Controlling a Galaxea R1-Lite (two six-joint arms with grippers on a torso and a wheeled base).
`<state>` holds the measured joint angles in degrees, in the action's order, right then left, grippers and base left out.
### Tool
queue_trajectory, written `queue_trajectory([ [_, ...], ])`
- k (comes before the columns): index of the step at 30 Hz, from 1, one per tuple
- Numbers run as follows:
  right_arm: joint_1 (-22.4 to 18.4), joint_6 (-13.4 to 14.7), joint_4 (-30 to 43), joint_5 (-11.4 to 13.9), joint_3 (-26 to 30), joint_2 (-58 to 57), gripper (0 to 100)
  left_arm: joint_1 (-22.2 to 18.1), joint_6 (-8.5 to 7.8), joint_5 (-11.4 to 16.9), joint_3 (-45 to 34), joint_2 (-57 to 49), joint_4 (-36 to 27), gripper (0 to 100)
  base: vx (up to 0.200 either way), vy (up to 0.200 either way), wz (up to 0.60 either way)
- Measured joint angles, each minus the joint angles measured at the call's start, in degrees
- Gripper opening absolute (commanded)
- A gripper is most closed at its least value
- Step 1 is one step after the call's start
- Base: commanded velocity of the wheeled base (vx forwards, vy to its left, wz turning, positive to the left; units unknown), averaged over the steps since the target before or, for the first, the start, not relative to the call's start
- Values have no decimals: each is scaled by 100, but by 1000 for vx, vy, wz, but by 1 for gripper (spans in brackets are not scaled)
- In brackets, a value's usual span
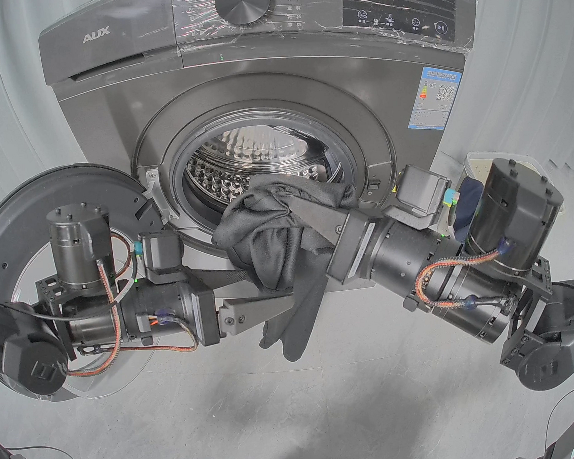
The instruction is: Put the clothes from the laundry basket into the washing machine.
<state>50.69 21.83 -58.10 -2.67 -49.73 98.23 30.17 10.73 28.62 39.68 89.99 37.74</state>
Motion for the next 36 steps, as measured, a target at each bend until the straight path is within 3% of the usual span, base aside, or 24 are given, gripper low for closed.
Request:
queue_trajectory([
  [12, 46, -9, -4, 2, 28, 0, 0, 12, -28, -222, 295, 516, 169, 100, 0, 0, 0],
  [28, 52, -38, -113, -1, 102, 52, 0, 17, 60, -219, 546, 579, 268, 100, 0, 0, 0],
  [29, 52, -40, -113, -1, 102, 56, 0, 20, 65, -241, 546, 579, 266, 0, 0, 0, 0],
  [36, 52, -46, -124, 2, 144, 77, 0, 26, 65, -293, 464, 563, 468, 0, 0, 0, 0],
])
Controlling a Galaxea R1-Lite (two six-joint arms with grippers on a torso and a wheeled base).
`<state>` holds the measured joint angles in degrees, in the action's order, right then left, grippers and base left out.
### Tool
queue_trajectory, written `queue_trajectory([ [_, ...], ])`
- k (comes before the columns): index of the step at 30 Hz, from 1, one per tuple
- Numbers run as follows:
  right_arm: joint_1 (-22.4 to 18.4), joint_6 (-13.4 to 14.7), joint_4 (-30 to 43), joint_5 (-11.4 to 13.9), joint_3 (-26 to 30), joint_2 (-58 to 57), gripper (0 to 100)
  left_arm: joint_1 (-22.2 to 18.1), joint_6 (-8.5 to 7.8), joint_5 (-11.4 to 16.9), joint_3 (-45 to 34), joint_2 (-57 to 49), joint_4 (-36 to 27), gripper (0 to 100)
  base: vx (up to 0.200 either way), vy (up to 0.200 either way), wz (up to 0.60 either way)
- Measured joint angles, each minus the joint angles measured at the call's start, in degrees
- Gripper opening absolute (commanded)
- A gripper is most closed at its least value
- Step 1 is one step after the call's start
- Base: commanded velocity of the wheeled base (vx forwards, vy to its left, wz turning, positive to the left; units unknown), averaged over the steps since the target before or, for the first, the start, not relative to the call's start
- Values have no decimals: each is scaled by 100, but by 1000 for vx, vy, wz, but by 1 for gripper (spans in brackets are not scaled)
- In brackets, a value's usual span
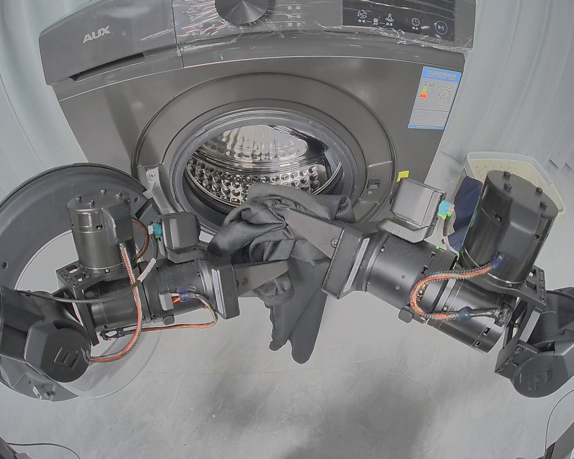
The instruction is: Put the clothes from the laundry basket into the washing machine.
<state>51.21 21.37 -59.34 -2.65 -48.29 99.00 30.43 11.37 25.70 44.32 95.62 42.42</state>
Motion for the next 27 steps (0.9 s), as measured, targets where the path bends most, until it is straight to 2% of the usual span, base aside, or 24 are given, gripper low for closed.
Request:
queue_trajectory([
  [4, -11, -11, -111, 22, 127, 1, 0, 18, 4, -16, -161, -56, 205, 0, 0, 0, 0],
  [5, -13, -16, -150, 29, 160, 1, 100, 22, 1, -30, -196, -76, 230, 0, 0, 0, 0],
  [14, -77, -41, -284, 51, 363, -2, 100, 132, 52, -79, -475, -467, 405, 0, 0, 0, 0],
  [20, -113, -71, -311, 33, 595, -24, 100, 157, 233, -110, -288, -631, 429, 0, 0, 0, 0],
  [23, -221, -224, -325, 30, 730, -82, 100, 160, 263, -285, -158, -629, 433, 0, 0, 0, 0],
  [27, -413, -594, -325, 108, 1029, -165, 100, 188, 272, -739, 43, -569, 460, 0, 0, 0, 0],
])
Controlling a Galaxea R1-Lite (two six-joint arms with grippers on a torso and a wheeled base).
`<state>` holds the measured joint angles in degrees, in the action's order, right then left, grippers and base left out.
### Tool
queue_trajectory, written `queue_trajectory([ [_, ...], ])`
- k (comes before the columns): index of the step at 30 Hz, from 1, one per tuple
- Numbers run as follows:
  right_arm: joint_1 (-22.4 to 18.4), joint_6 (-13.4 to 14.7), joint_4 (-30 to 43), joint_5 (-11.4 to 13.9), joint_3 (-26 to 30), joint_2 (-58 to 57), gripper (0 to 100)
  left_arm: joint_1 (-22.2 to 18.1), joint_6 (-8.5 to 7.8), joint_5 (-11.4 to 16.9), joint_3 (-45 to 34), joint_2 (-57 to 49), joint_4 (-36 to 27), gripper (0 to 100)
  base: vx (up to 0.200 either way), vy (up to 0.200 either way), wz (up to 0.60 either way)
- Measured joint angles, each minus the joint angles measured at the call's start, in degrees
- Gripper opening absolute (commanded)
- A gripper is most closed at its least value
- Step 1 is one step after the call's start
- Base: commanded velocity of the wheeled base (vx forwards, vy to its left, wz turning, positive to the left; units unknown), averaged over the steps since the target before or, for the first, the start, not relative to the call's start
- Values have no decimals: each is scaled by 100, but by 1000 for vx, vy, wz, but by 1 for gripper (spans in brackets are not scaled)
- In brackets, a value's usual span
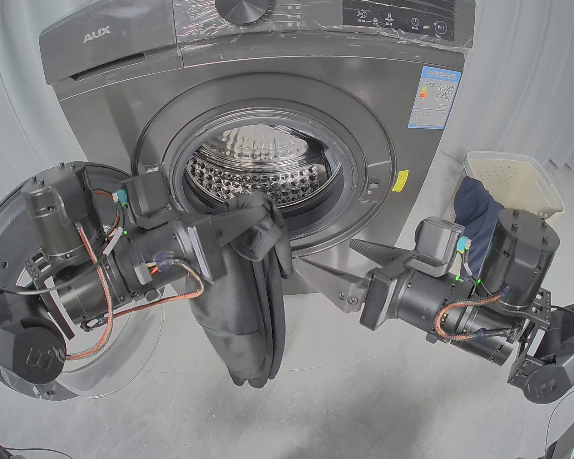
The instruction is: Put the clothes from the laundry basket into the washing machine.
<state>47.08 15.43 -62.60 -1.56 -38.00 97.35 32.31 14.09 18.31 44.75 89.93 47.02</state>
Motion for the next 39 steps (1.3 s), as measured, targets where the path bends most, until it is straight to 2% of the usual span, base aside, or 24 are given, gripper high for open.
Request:
queue_trajectory([
  [4, -111, -241, 2, 66, 328, -41, 100, 74, 22, -433, 260, 67, 79, 0, 0, 0, 0],
  [10, -180, -296, -2, 69, 477, 61, 100, 206, 218, -482, 382, 69, 217, 0, 0, 0, 0],
  [16, -400, -315, -213, 67, 283, 339, 100, 369, 271, -419, 257, -44, 358, 0, 0, 0, 0],
  [23, -772, -462, -290, 67, -102, 656, 100, 416, 271, -13, 17, -193, 466, 0, 0, 0, 0],
  [29, -1079, -485, -293, 85, -524, 962, 100, 418, 271, 40, -62, -263, 517, 0, 0, 0, 0],
  [39, -1031, -564, -433, 232, -664, 1563, 100, 444, 271, 44, -27, -302, 596, 0, 0, 0, 0],
])
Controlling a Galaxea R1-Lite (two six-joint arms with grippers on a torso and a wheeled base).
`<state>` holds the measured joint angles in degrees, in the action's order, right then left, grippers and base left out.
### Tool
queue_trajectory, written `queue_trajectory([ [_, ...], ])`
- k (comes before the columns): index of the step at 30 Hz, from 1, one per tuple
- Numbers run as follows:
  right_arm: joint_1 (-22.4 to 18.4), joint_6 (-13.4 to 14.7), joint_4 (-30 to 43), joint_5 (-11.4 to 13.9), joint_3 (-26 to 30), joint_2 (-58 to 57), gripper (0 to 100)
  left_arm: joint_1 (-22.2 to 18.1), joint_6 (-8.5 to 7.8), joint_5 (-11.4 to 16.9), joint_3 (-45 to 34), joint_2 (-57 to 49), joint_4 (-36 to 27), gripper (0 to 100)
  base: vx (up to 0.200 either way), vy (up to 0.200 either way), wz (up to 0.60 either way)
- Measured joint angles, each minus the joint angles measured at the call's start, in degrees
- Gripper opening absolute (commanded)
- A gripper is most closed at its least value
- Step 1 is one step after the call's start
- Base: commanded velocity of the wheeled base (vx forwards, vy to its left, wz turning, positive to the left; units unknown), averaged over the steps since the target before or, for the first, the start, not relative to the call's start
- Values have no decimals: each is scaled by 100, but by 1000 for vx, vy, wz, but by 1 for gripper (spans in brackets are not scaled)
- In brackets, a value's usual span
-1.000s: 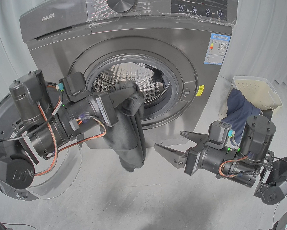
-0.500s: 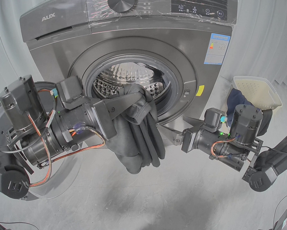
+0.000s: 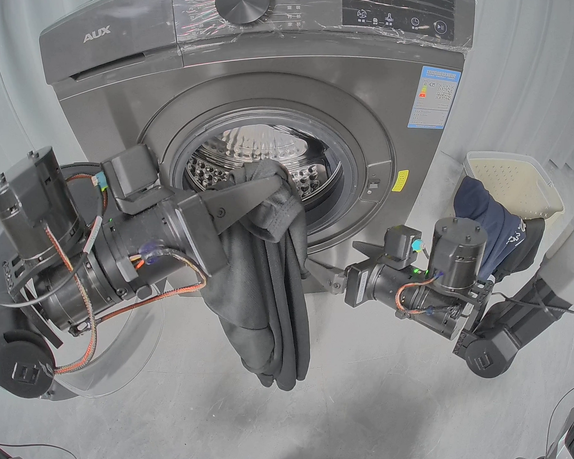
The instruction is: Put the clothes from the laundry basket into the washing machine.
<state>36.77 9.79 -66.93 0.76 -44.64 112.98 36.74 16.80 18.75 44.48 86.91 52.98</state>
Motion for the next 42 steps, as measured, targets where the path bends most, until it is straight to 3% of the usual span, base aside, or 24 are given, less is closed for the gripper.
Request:
queue_trajectory([
  [10, 236, -71, -130, -7, -299, 573, 100, 7, 13, 5, -11, -78, 39, 0, 0, 0, 0],
  [19, 188, -108, -139, -60, -729, 868, 100, 5, 15, 7, -28, -100, 37, 0, 0, 0, 0],
  [31, -151, -119, -166, -5, -218, 367, 100, -4, 13, 0, -26, -78, 34, 0, 0, 0, 0],
  [42, -89, -117, -185, -5, -213, 345, 100, 7, 11, -1, -33, -77, 34, 0, 0, 0, 0],
])
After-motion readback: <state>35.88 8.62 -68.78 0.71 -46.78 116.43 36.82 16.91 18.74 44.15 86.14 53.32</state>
